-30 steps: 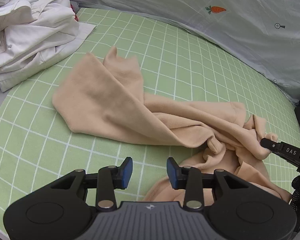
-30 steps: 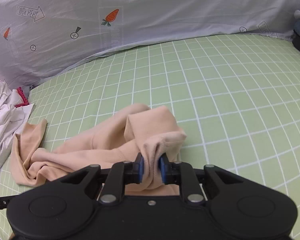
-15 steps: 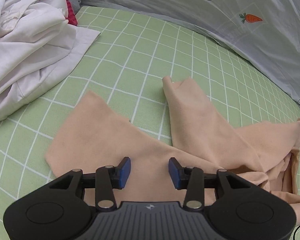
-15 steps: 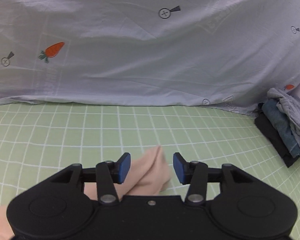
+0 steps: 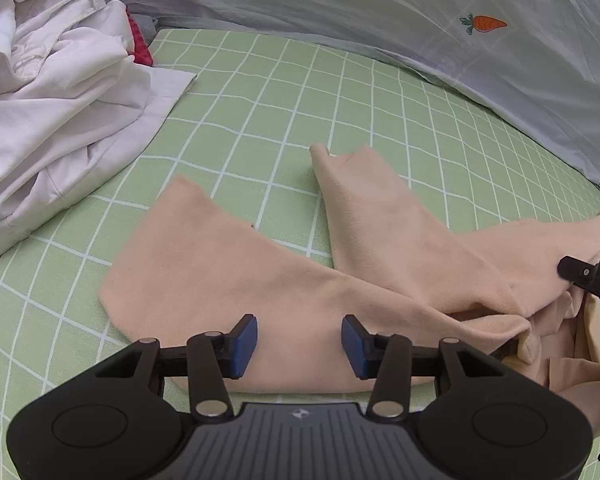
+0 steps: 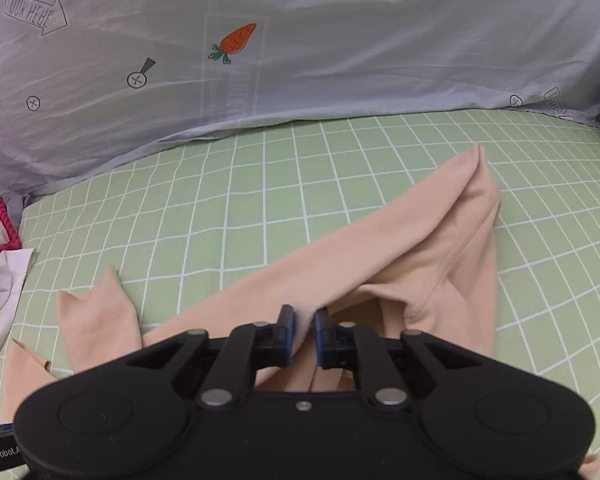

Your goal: Fold clothes

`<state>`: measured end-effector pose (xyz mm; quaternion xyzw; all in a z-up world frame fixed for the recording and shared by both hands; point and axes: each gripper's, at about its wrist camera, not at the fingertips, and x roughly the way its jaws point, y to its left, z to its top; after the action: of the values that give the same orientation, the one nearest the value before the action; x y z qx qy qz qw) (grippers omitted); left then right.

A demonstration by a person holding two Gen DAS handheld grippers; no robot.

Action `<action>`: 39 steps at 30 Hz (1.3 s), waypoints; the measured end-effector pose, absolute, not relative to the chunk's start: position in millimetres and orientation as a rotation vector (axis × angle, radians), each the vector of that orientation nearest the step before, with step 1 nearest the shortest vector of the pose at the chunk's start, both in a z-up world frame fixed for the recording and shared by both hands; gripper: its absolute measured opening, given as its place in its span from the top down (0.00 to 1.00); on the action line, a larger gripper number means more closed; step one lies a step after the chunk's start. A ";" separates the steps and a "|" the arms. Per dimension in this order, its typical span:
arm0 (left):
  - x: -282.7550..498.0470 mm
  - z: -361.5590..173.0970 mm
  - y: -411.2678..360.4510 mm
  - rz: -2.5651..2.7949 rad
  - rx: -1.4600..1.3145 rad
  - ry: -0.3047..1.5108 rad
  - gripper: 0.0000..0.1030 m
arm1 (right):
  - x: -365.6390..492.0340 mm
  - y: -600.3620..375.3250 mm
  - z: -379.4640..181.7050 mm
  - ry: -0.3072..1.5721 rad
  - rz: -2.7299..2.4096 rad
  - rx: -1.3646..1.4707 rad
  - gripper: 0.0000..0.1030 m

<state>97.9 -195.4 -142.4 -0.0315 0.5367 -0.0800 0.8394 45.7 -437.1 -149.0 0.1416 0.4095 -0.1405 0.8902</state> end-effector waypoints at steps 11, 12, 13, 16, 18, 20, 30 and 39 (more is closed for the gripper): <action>21.2 -107.3 -228.3 -0.120 -0.017 1.065 0.53 | -64.4 -527.3 -61.8 0.554 -0.307 0.277 0.98; 14.3 -105.9 -231.4 -0.122 -0.014 1.066 0.53 | -78.4 -541.9 -60.0 0.529 -0.360 0.227 0.98; 7.4 -104.8 -234.5 -0.124 -0.011 1.068 0.53 | -90.2 -557.9 -62.0 0.514 -0.418 0.197 0.98; -12.7 -102.0 -241.6 -0.119 -0.006 1.069 0.53 | -119.3 -620.6 -78.4 0.538 -0.590 0.244 0.97; -26.0 -100.7 -244.4 -0.103 -0.004 1.070 0.53 | -127.7 -648.0 -94.4 0.624 -0.652 0.250 0.96; -38.5 -99.6 -243.6 -0.087 0.001 1.074 0.53 | -135.0 -654.1 -102.9 0.671 -0.692 0.240 0.92; -72.4 -88.3 -236.8 -0.075 0.010 1.077 0.53 | -125.7 -549.9 -115.1 0.728 -0.223 0.268 0.50; -106.6 -91.4 -239.5 -0.122 0.062 1.109 0.53 | -113.6 -500.9 -148.7 0.858 -0.091 0.254 0.88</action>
<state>-106.6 -239.5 -91.4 0.0296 0.5260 -0.0578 0.8480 -113.6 -500.9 -148.7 0.1227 0.4149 -0.0442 0.9005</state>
